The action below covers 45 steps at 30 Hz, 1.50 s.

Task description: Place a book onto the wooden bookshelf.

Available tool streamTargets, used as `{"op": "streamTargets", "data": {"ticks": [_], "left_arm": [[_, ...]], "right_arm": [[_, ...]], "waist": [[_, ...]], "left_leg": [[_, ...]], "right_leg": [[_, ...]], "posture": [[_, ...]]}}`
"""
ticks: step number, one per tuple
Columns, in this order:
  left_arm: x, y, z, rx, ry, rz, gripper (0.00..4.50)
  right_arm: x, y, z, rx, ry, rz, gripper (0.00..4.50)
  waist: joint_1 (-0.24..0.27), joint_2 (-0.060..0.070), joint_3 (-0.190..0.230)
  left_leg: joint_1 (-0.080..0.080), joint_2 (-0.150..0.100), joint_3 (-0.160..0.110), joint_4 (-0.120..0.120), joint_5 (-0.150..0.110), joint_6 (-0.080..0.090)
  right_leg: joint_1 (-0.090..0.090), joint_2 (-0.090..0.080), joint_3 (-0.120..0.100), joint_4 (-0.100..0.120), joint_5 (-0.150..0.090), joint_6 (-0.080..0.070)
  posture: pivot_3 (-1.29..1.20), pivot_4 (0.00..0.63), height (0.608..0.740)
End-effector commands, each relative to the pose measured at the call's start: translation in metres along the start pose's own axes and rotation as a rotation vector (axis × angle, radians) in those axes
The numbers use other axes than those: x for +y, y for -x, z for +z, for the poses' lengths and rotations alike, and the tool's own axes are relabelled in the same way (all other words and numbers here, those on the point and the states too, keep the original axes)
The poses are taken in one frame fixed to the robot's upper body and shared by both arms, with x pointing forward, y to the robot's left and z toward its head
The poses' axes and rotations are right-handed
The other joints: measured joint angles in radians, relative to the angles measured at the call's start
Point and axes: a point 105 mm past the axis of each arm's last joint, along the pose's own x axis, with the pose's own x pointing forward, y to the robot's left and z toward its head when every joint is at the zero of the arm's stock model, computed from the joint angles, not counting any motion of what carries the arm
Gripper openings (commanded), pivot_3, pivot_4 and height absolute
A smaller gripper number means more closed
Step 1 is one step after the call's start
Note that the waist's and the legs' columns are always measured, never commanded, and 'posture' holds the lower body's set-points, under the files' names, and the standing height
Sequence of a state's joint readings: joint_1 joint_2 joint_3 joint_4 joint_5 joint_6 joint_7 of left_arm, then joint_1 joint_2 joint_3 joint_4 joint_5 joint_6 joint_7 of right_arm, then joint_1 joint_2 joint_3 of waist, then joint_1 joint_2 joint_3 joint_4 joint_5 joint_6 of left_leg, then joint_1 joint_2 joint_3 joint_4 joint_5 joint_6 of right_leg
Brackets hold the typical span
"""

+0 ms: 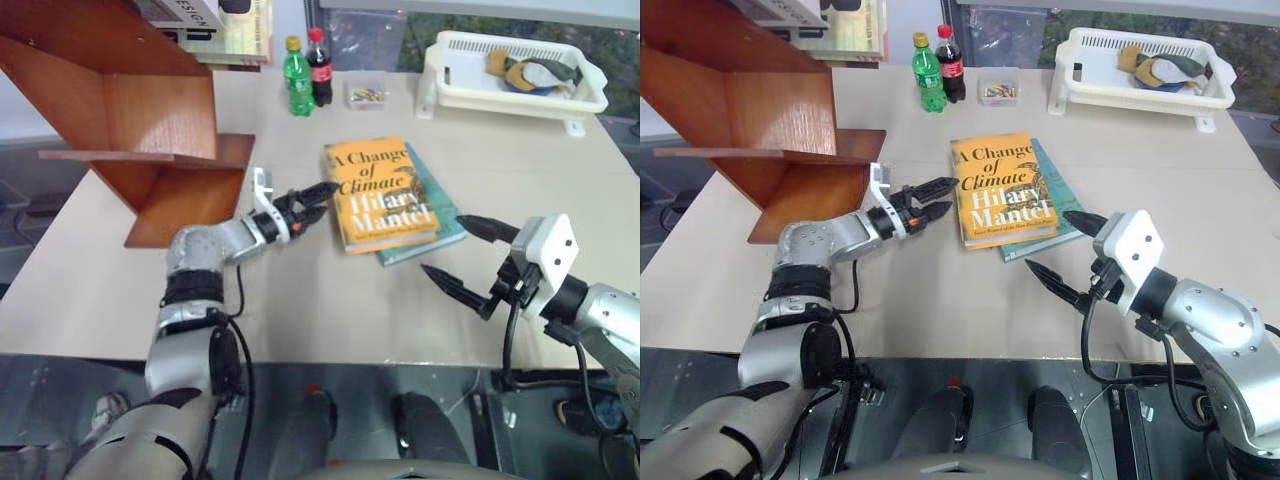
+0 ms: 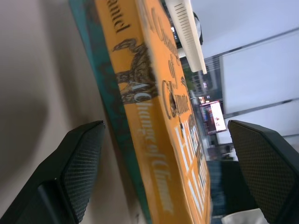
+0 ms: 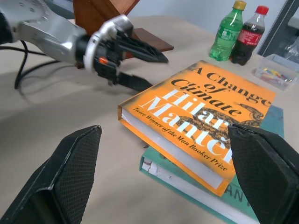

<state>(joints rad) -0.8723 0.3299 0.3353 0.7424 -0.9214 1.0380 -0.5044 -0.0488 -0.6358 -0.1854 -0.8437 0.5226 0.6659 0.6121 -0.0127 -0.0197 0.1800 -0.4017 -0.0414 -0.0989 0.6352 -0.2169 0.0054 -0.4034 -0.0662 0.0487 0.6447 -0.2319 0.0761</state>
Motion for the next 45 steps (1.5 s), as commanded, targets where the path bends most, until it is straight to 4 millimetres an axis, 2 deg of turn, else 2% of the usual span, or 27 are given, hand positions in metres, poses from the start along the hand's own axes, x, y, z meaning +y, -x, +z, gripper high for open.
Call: {"op": "streamTargets", "data": {"ticks": [1, 11, 14, 18, 20, 21, 23, 27, 30, 32, 33, 35, 38, 40, 42, 45], "left_arm": [[-0.004, -0.012, 0.005, -0.007, 0.046, -0.032, 4.50], [-0.009, -0.032, -0.011, 0.080, 0.089, -0.085, 4.50], [-0.010, -0.034, -0.013, 0.091, 0.114, -0.099, 3.76], [-0.009, -0.031, -0.015, 0.105, 0.136, -0.102, 1.79], [-0.008, -0.029, -0.014, 0.099, 0.150, -0.100, 1.13], [-0.009, -0.027, -0.012, 0.093, 0.166, -0.105, 0.58], [-0.012, -0.022, -0.007, 0.092, 0.188, -0.120, 0.38], [-0.019, -0.008, 0.004, 0.084, 0.206, -0.147, 0.38], [-0.033, 0.006, 0.014, 0.081, 0.192, -0.187, 0.38], [-0.060, 0.023, 0.016, 0.101, 0.042, -0.227, 0.38], [-0.074, 0.032, 0.012, 0.104, -0.088, -0.224, 0.38], [-0.093, 0.043, 0.004, 0.095, -0.212, -0.232, 0.38], [-0.109, 0.059, -0.011, 0.095, -0.492, -0.163, 0.38], [-0.112, 0.065, -0.017, 0.092, -0.676, -0.100, 0.38], [-0.119, 0.071, -0.015, 0.066, -0.877, -0.051, 0.38], [-0.128, 0.079, -0.007, 0.038, -1.328, 0.038, 0.38]], "right_arm": [[0.002, 0.005, 0.015, -0.030, 0.060, -0.037, 4.45], [0.002, 0.010, 0.015, -0.006, 0.064, -0.086, 4.45], [0.001, 0.011, 0.014, 0.001, 0.062, -0.095, 4.50], [0.002, 0.012, 0.013, 0.011, 0.058, -0.101, 4.50], [0.002, 0.011, 0.012, 0.013, 0.058, -0.100, 4.50], [0.002, 0.010, 0.012, 0.013, 0.057, -0.099, 4.50], [0.001, 0.009, 0.011, 0.012, 0.058, -0.096, 4.50], [0.000, 0.005, 0.012, 0.006, 0.059, -0.087, 4.50], [0.000, 0.003, 0.011, 0.003, 0.058, -0.074, 4.50], [-0.002, 0.000, 0.009, -0.003, 0.053, -0.061, 4.50], [-0.002, -0.001, 0.009, -0.007, 0.050, -0.054, 4.50], [-0.004, -0.004, 0.008, -0.013, 0.045, -0.043, 4.50], [-0.006, -0.006, 0.004, -0.014, 0.036, -0.021, 4.50], [-0.008, -0.008, 0.002, -0.014, 0.033, -0.011, 4.50], [-0.009, -0.010, 0.000, -0.014, 0.032, 0.002, 4.50], [-0.012, -0.012, -0.002, -0.019, 0.029, 0.020, 4.50]], "waist": [[0.000, 0.000, 0.000], [-0.001, -0.001, 0.000], [-0.001, -0.001, 0.000], [-0.001, -0.001, 0.000], [-0.001, -0.001, 0.000], [-0.002, -0.001, 0.000], [-0.003, -0.001, 0.000], [-0.008, -0.001, 0.000], [-0.007, -0.001, 0.000], [-0.008, -0.001, 0.001], [-0.010, -0.001, 0.001], [-0.008, -0.001, 0.001], [-0.001, -0.001, 0.000], [0.001, -0.001, 0.000], [0.000, -0.001, 0.000], [0.000, -0.001, 0.001]], "left_leg": [[0.000, 0.000, 0.000, 0.000, 0.000, 0.000], [-0.001, -0.001, 0.000, 0.000, 0.000, 0.000], [-0.001, -0.001, 0.000, 0.000, 0.000, 0.000], [-0.001, -0.001, 0.000, 0.000, 0.000, 0.000], [-0.001, -0.001, 0.000, 0.000, 0.000, 0.000], [-0.001, -0.001, 0.000, 0.000, 0.000, 0.000], [-0.001, 0.000, 0.000, 0.000, 0.000, 0.000], [-0.001, 0.000, 0.000, 0.000, 0.000, 0.000], [-0.001, 0.001, 0.000, 0.000, 0.000, 0.000], [-0.001, 0.002, -0.001, 0.000, 0.000, 0.000], [-0.001, 0.002, -0.001, 0.000, 0.000, 0.000], [-0.004, 0.004, -0.004, 0.000, 0.000, -0.001], [-0.011, 0.003, -0.005, 0.004, 0.002, -0.005], [-0.011, 0.002, -0.004, 0.003, 0.002, -0.005], [-0.010, 0.002, -0.004, 0.003, 0.002, -0.005], [-0.011, 0.001, 0.000, 0.003, 0.002, -0.005]], "right_leg": [[0.000, 0.000, 0.000, 0.000, 0.000, 0.000], [0.000, 0.000, -0.001, 0.000, 0.000, 0.000], [0.000, -0.001, -0.001, 0.000, 0.000, 0.000], [0.000, 0.000, -0.001, 0.000, 0.000, 0.000], [0.000, 0.000, -0.001, 0.000, 0.000, 0.000], [0.000, -0.001, -0.001, 0.000, 0.000, 0.000], [0.000, 0.000, 0.000, 0.000, 0.000, 0.000], [-0.001, 0.000, 0.000, 0.001, 0.000, 0.000], [-0.001, 0.000, 0.000, 0.001, 0.000, 0.000], [-0.001, 0.000, 0.000, 0.001, 0.000, 0.000], [-0.002, 0.000, 0.000, 0.002, 0.000, 0.000], [-0.005, -0.002, 0.002, 0.003, 0.000, 0.000], [-0.011, -0.003, 0.002, 0.004, 0.001, 0.001], [-0.011, -0.003, 0.002, 0.005, 0.001, 0.001], [-0.011, -0.003, 0.002, 0.005, 0.001, 0.000], [-0.011, -0.002, 0.001, 0.005, 0.001, 0.000]], "posture": [[0.00, 0.150, 0.740], [0.00, 0.150, 0.740], [0.00, 0.150, 0.740], [0.00, 0.150, 0.740], [0.00, 0.150, 0.740], [0.00, 0.150, 0.740], [0.00, 0.150, 0.740], [0.00, 0.150, 0.740], [0.00, 0.150, 0.740], [0.00, 0.150, 0.740], [0.00, 0.150, 0.740], [0.00, 0.150, 0.740], [0.00, 0.150, 0.740], [0.00, 0.150, 0.740], [0.00, 0.150, 0.740], [0.00, 0.150, 0.740]]}}
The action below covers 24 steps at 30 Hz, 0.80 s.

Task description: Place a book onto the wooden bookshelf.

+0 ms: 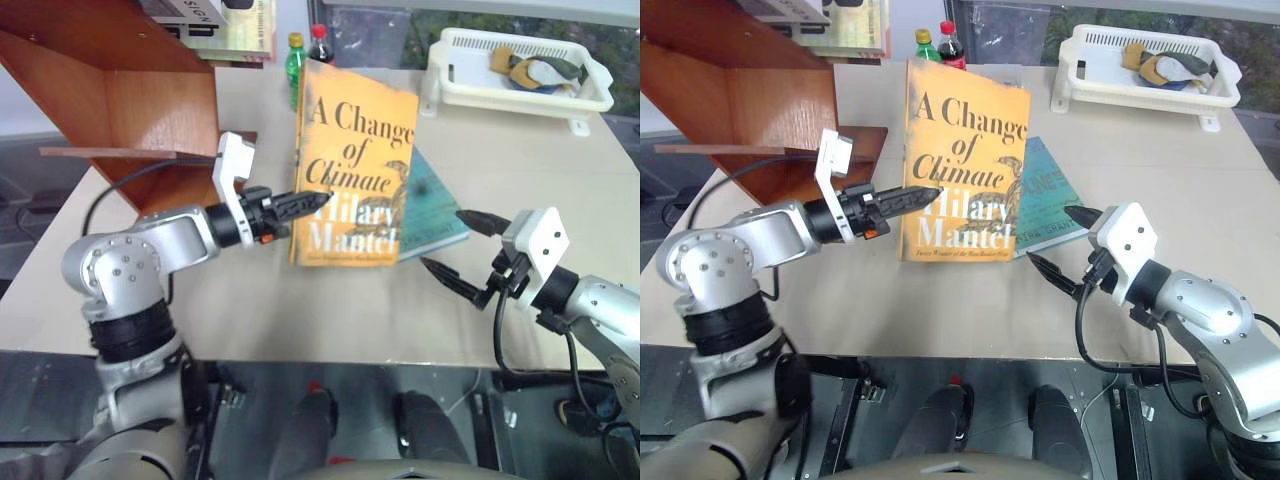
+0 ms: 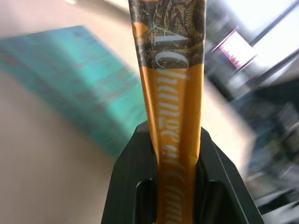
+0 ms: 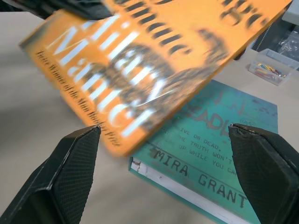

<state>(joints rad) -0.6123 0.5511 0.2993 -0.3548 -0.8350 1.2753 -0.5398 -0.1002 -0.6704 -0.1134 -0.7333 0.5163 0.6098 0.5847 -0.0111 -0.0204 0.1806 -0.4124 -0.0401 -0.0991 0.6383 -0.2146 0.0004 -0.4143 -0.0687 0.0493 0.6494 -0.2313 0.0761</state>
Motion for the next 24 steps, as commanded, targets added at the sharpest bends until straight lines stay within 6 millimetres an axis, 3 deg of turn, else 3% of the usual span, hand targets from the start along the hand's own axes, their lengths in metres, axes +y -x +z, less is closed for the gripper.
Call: {"op": "streamTargets", "data": {"ticks": [1, 9, 14, 21, 24], "left_arm": [[-0.012, 0.010, 0.030, -0.052, -0.569, 0.079, 0.38], [-0.023, 0.038, 0.093, -0.139, -1.290, 0.201, 0.38], [-0.016, 0.059, 0.108, 0.009, -1.570, 0.251, 0.38], [0.013, 0.116, 0.125, 0.282, -1.641, 0.365, 0.38], [0.035, 0.143, 0.120, 0.404, -1.632, 0.412, 0.38]], "right_arm": [[-0.001, -0.002, 0.008, -0.041, 0.040, 0.029, 4.50], [-0.008, -0.013, 0.012, -0.091, 0.033, 0.090, 4.50], [-0.014, -0.025, 0.015, -0.119, 0.035, 0.131, 4.50], [-0.015, -0.034, 0.021, -0.161, 0.031, 0.175, 4.50], [-0.014, -0.039, 0.029, -0.203, 0.032, 0.211, 4.50]], "waist": [[-0.001, 0.001, 0.000], [-0.001, 0.000, 0.000], [-0.007, 0.001, 0.001], [-0.019, 0.001, 0.002], [-0.028, 0.001, 0.002]], "left_leg": [[0.000, 0.000, 0.001, -0.001, 0.000, 0.000], [-0.001, 0.001, 0.001, -0.001, -0.001, 0.003], [-0.001, 0.001, 0.001, -0.002, -0.002, 0.003], [-0.002, 0.001, 0.001, -0.002, -0.002, 0.004], [-0.001, 0.001, 0.001, -0.002, -0.002, 0.004]], "right_leg": [[0.000, 0.001, 0.000, -0.001, 0.000, 0.000], [0.000, 0.000, 0.000, -0.005, 0.000, 0.000], [0.000, 0.001, -0.001, -0.006, 0.000, 0.000], [0.000, 0.004, -0.001, -0.005, 0.000, 0.000], [0.000, 0.004, -0.001, -0.005, 0.000, 0.000]], "posture": [[0.00, 0.150, 0.740], [0.00, 0.150, 0.740], [0.00, 0.150, 0.740], [0.00, 0.150, 0.740], [0.00, 0.150, 0.740]]}}
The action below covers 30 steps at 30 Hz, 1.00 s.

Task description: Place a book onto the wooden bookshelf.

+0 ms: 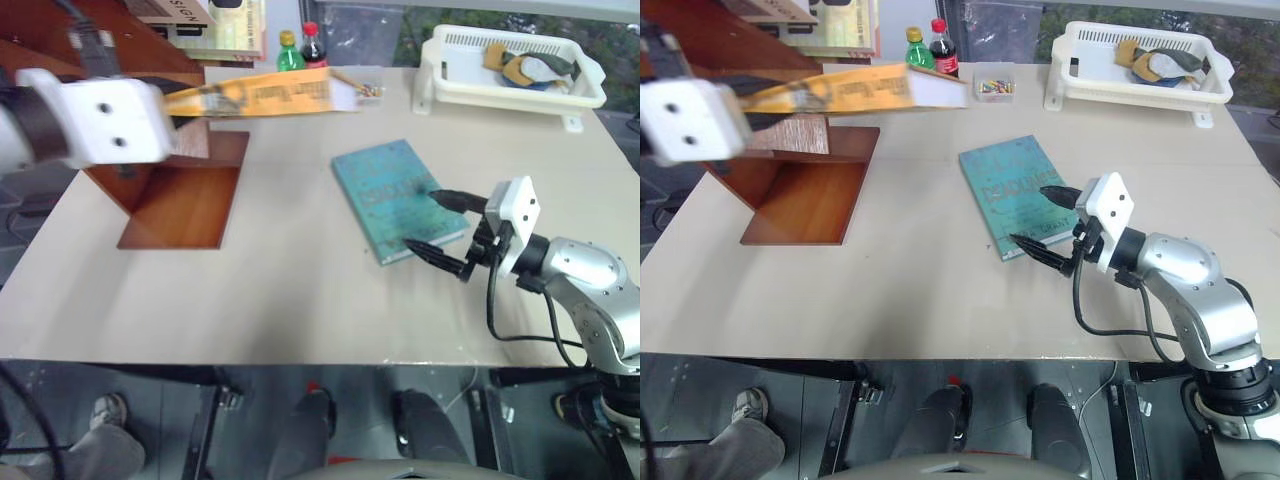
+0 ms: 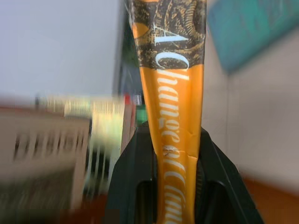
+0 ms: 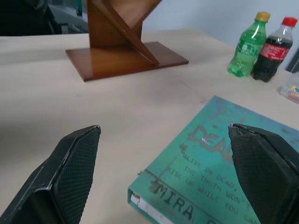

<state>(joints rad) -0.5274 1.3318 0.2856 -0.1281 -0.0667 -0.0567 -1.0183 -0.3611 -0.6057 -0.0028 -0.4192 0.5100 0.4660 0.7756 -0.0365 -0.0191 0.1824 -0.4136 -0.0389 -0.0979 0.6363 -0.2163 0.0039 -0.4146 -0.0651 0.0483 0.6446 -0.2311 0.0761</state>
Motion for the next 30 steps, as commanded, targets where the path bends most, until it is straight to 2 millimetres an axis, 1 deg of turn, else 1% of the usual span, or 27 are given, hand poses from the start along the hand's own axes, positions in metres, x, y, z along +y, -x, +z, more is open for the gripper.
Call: {"op": "streamTargets", "data": {"ticks": [1, 2, 4, 6, 7, 8, 10, 13, 15, 19, 22, 25, 27, 28, 30], "left_arm": [[0.006, 0.024, -0.028, 0.104, -0.044, 0.005, 0.38], [0.004, 0.029, -0.036, 0.126, -0.043, -0.001, 0.38], [0.003, 0.039, -0.054, 0.173, -0.021, -0.004, 0.38], [0.001, 0.045, -0.065, 0.192, -0.006, -0.006, 0.38], [0.000, 0.048, -0.071, 0.204, -0.008, -0.011, 0.38], [-0.004, 0.050, -0.081, 0.225, 0.000, -0.021, 0.38], [-0.009, 0.054, -0.094, 0.250, 0.014, -0.031, 0.38], [-0.019, 0.051, -0.115, 0.281, 0.045, -0.042, 0.38], [-0.025, 0.049, -0.124, 0.289, 0.049, -0.058, 0.38], [-0.028, 0.047, -0.136, 0.301, 0.047, -0.071, 0.38], [-0.032, 0.046, -0.140, 0.301, 0.039, -0.088, 0.38], [-0.036, 0.047, -0.143, 0.291, 0.082, -0.104, 0.38], [-0.039, 0.052, -0.145, 0.291, 0.103, -0.116, 1.35], [-0.041, 0.053, -0.145, 0.288, 0.115, -0.121, 1.68], [-0.041, 0.057, -0.144, 0.274, 0.140, -0.122, 2.62]], "right_arm": [[0.003, -0.006, 0.020, -0.085, 0.051, 0.057, 4.50], [0.004, -0.007, 0.024, -0.103, 0.053, 0.070, 4.50], [0.007, -0.011, 0.043, -0.178, 0.052, 0.105, 4.50], [0.009, -0.013, 0.055, -0.222, 0.065, 0.126, 4.50], [0.009, -0.013, 0.059, -0.238, 0.105, 0.120, 4.50], [0.011, -0.013, 0.062, -0.254, 0.108, 0.138, 4.50], [0.014, -0.013, 0.065, -0.271, 0.106, 0.161, 4.50], [0.015, -0.015, 0.067, -0.278, 0.127, 0.191, 4.50], [0.015, -0.016, 0.068, -0.278, 0.132, 0.194, 4.50], [0.014, -0.018, 0.068, -0.276, 0.132, 0.189, 4.50], [0.014, -0.019, 0.067, -0.273, 0.125, 0.187, 4.50], [0.014, -0.019, 0.066, -0.272, 0.122, 0.183, 4.50], [0.014, -0.020, 0.066, -0.268, 0.129, 0.179, 4.50], [0.014, -0.020, 0.065, -0.264, 0.133, 0.179, 4.50], [0.014, -0.022, 0.064, -0.255, 0.137, 0.184, 4.50]], "waist": [[-0.004, 0.000, 0.000], [-0.005, 0.000, 0.000], [-0.005, 0.000, 0.000], [-0.006, 0.000, 0.000], [-0.006, 0.000, 0.000], [-0.005, 0.000, 0.000], [-0.005, 0.000, 0.000], [-0.007, 0.000, 0.000], [-0.016, 0.000, 0.000], [-0.037, -0.001, 0.000], [-0.037, -0.001, 0.000], [-0.037, -0.001, 0.000], [-0.038, 0.000, 0.000], [-0.039, 0.000, 0.000], [-0.039, -0.001, 0.000]], "left_leg": [[0.000, 0.001, 0.000, 0.000, 0.000, 0.000], [0.000, 0.001, 0.000, 0.000, 0.000, 0.000], [0.000, 0.003, 0.000, 0.000, 0.000, 0.000], [0.000, 0.003, 0.000, 0.000, 0.000, 0.000], [0.000, 0.004, 0.000, 0.000, 0.000, 0.000], [0.000, 0.004, 0.000, 0.000, 0.000, 0.000], [0.000, 0.003, 0.000, 0.000, 0.000, 0.000], [0.000, 0.003, 0.000, 0.000, 0.000, 0.000], [0.002, 0.003, 0.002, 0.001, 0.000, 0.000], [0.003, 0.004, 0.004, 0.002, 0.000, 0.000], [0.005, 0.006, 0.006, 0.002, 0.000, 0.000], [0.007, 0.009, 0.007, 0.003, 0.000, 0.000], [0.012, 0.011, 0.010, 0.002, 0.000, 0.000], [0.015, 0.012, 0.011, 0.002, 0.000, 0.000], [0.016, 0.014, 0.011, 0.002, 0.000, 0.000]], "right_leg": [[0.000, 0.000, 0.000, 0.000, 0.000, 0.000], [0.000, 0.000, 0.000, 0.001, 0.000, 0.000], [0.000, 0.001, 0.000, 0.001, 0.000, 0.000], [0.000, 0.001, 0.000, 0.001, 0.000, 0.000], [0.000, 0.001, -0.001, 0.001, 0.000, 0.000], [0.000, 0.001, -0.001, 0.001, 0.000, 0.000], [0.000, 0.001, -0.001, 0.001, 0.000, 0.000], [0.000, 0.001, -0.001, 0.002, 0.000, 0.000], [-0.001, 0.003, 0.000, 0.005, 0.000, 0.000], [-0.005, 0.005, 0.004, 0.014, 0.000, 0.000], [-0.006, 0.008, 0.006, 0.018, 0.000, 0.000], [-0.005, 0.012, 0.007, 0.019, 0.001, -0.002], [-0.002, 0.014, 0.009, 0.019, 0.001, -0.002], [0.000, 0.014, 0.011, 0.019, 0.001, -0.002], [0.001, 0.016, 0.011, 0.019, 0.000, -0.001]], "posture": [[0.00, 0.150, 0.740], [0.00, 0.150, 0.740], [0.00, 0.150, 0.740], [0.00, 0.150, 0.740], [0.00, 0.150, 0.740], [0.00, 0.150, 0.740], [0.00, 0.150, 0.740], [0.00, 0.150, 0.740], [0.00, 0.150, 0.740], [0.00, 0.150, 0.740], [0.00, 0.150, 0.740], [0.00, 0.150, 0.740], [0.00, 0.150, 0.740], [0.00, 0.150, 0.740], [0.00, 0.150, 0.740]]}}
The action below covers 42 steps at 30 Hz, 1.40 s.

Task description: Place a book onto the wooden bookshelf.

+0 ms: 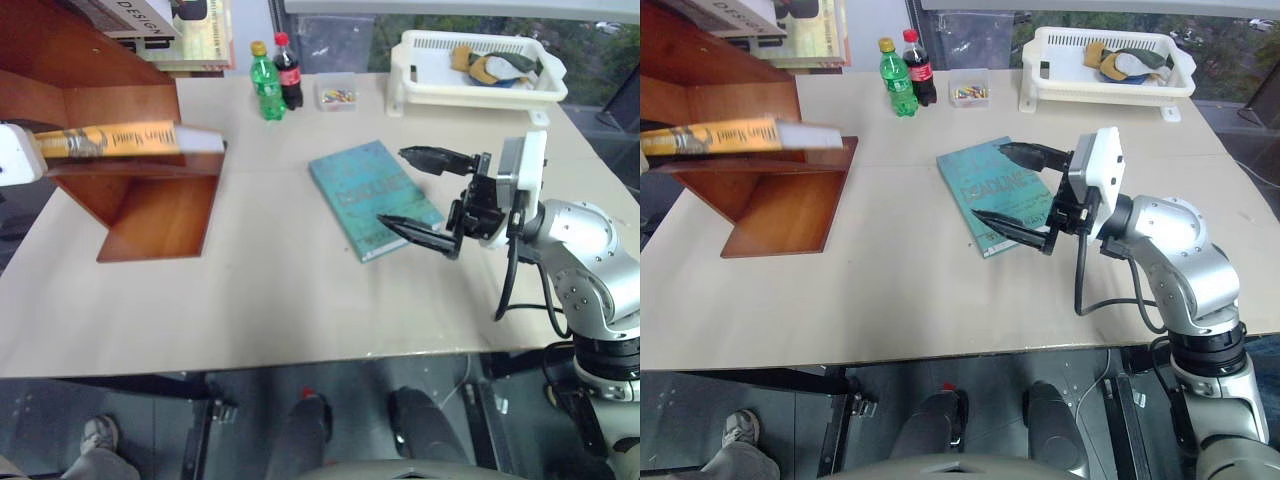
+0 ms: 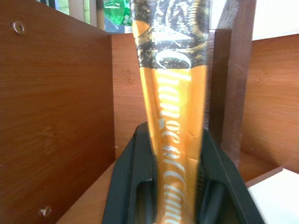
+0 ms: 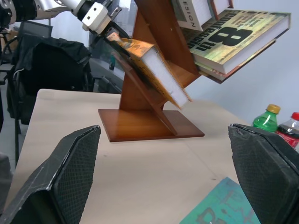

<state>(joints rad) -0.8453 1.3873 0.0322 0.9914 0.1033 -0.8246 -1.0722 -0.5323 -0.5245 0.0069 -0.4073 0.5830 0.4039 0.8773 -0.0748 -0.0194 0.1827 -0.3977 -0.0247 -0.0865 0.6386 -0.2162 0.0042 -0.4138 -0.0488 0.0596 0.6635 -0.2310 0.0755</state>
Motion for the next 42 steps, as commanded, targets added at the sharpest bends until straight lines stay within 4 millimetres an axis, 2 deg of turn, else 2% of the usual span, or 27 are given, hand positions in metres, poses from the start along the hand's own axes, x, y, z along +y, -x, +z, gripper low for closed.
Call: {"op": "streamTargets", "data": {"ticks": [1, 4, 8, 12, 19, 21, 23, 25, 26, 29, 31, 33, 35, 39, 42], "left_arm": [[-0.001, 0.016, -0.010, 0.030, 0.050, -0.016, 3.10], [0.001, 0.025, -0.009, 0.017, 0.045, 0.011, 4.46], [0.002, 0.043, -0.006, -0.043, 0.093, 0.054, 4.46], [0.013, 0.061, 0.011, -0.122, 0.012, 0.165, 4.46], [0.037, 0.089, 0.062, -0.233, -0.107, 0.356, 4.46], [0.035, 0.084, 0.094, -0.320, -0.081, 0.340, 4.46], [0.015, 0.068, 0.131, -0.446, -0.016, 0.288, 4.46], [-0.006, 0.048, 0.155, -0.547, 0.168, 0.282, 4.46], [-0.014, 0.039, 0.161, -0.570, 0.270, 0.284, 4.46], [-0.058, 0.002, 0.175, -0.562, 0.537, 0.247, 4.46], [-0.097, -0.019, 0.187, -0.593, 0.762, 0.166, 4.46], [-0.123, -0.032, 0.186, -0.563, 0.964, 0.120, 4.46], [-0.140, -0.036, 0.185, -0.539, 1.042, 0.079, 4.46], [-0.158, -0.038, 0.176, -0.466, 1.108, 0.047, 4.46], [-0.169, -0.034, 0.170, -0.433, 1.102, 0.009, 4.46]], "right_arm": [[0.000, -0.004, 0.007, -0.013, 0.046, 0.016, 4.50], [-0.003, -0.006, 0.008, -0.016, 0.050, 0.022, 4.50], [-0.008, -0.009, 0.010, -0.027, 0.051, 0.032, 4.50], [-0.011, -0.011, 0.010, -0.027, 0.045, 0.047, 4.50], [-0.014, -0.008, 0.006, -0.006, 0.018, 0.071, 4.50], [-0.016, -0.006, 0.003, 0.009, 0.013, 0.071, 4.50], [-0.018, -0.005, 0.000, 0.029, 0.002, 0.057, 4.50], [-0.016, -0.004, -0.008, 0.069, -0.012, 0.050, 4.50], [-0.015, -0.003, -0.013, 0.092, -0.012, 0.048, 4.50], [-0.010, 0.002, -0.032, 0.183, 0.029, 0.023, 4.50], [-0.008, 0.009, -0.047, 0.243, 0.003, -0.018, 4.50], [-0.004, 0.018, -0.062, 0.307, -0.014, -0.048, 4.50], [-0.005, 0.030, -0.076, 0.367, -0.031, -0.106, 4.50], [-0.001, 0.058, -0.089, 0.446, -0.057, -0.154, 4.50], [0.000, 0.073, -0.091, 0.467, -0.065, -0.196, 4.50]], "waist": [[0.000, 0.000, 0.000], [0.000, 0.001, 0.000], [0.005, -0.002, 0.000], [0.008, -0.003, 0.000], [0.019, -0.003, 0.000], [0.019, -0.003, 0.001], [0.021, -0.002, 0.001], [0.020, -0.002, 0.001], [0.021, -0.001, 0.001], [0.021, -0.001, 0.000], [0.019, 0.000, 0.000], [0.024, 0.003, -0.003], [0.030, -0.001, -0.001], [0.040, -0.002, -0.001], [0.039, -0.002, -0.001]], "left_leg": [[0.000, 0.001, 0.001, 0.000, 0.000, 0.000], [0.001, 0.001, 0.002, 0.000, 0.000, 0.000], [-0.001, 0.003, 0.002, 0.000, 0.000, 0.000], [-0.002, 0.003, 0.003, 0.000, 0.000, 0.000], [-0.003, 0.002, 0.002, -0.001, 0.000, 0.000], [-0.002, 0.002, 0.002, -0.001, 0.000, 0.000], [-0.002, 0.003, 0.002, -0.001, 0.000, 0.000], [-0.002, 0.003, 0.002, -0.001, 0.000, 0.000], [-0.002, 0.003, 0.002, -0.001, 0.000, 0.000], [-0.001, 0.003, 0.002, -0.001, 0.000, 0.000], [0.000, 0.004, 0.001, -0.001, 0.000, 0.000], [0.002, 0.003, 0.003, -0.001, 0.000, -0.001], [0.000, 0.002, 0.004, -0.001, 0.000, -0.001], [0.000, 0.002, 0.002, 0.000, 0.000, -0.001], [0.000, 0.002, 0.003, 0.000, 0.000, -0.001]], "right_leg": [[0.000, 0.001, 0.000, 0.000, 0.001, -0.001], [0.000, 0.001, 0.002, 0.000, 0.001, -0.001], [-0.001, 0.000, 0.002, -0.001, 0.003, -0.004], [-0.001, -0.003, 0.002, -0.003, 0.003, -0.005], [0.000, -0.005, 0.000, -0.005, 0.003, -0.005], [0.000, -0.004, 0.000, -0.005, 0.003, -0.005], [0.000, -0.004, 0.000, -0.005, 0.003, -0.005], [0.000, -0.005, 0.001, -0.005, 0.003, -0.005], [0.000, -0.005, 0.002, -0.006, 0.003, -0.005], [0.000, -0.003, 0.002, -0.004, 0.003, -0.005], [0.000, 0.000, 0.002, -0.005, 0.005, -0.008], [0.002, -0.003, 0.004, -0.005, 0.005, -0.007], [0.002, -0.003, 0.004, -0.005, 0.005, -0.007], [0.002, -0.002, 0.003, -0.005, 0.005, -0.008], [0.002, -0.002, 0.003, -0.006, 0.004, -0.008]], "posture": [[0.00, 0.150, 0.740], [0.00, 0.150, 0.740], [0.00, 0.150, 0.740], [0.00, 0.150, 0.740], [0.00, 0.150, 0.740], [0.00, 0.150, 0.740], [0.00, 0.150, 0.740], [0.00, 0.150, 0.740], [0.00, 0.150, 0.740], [0.00, 0.150, 0.740], [0.00, 0.150, 0.740], [0.00, 0.150, 0.740], [0.00, 0.150, 0.740], [0.00, 0.150, 0.740], [0.00, 0.150, 0.740]]}}
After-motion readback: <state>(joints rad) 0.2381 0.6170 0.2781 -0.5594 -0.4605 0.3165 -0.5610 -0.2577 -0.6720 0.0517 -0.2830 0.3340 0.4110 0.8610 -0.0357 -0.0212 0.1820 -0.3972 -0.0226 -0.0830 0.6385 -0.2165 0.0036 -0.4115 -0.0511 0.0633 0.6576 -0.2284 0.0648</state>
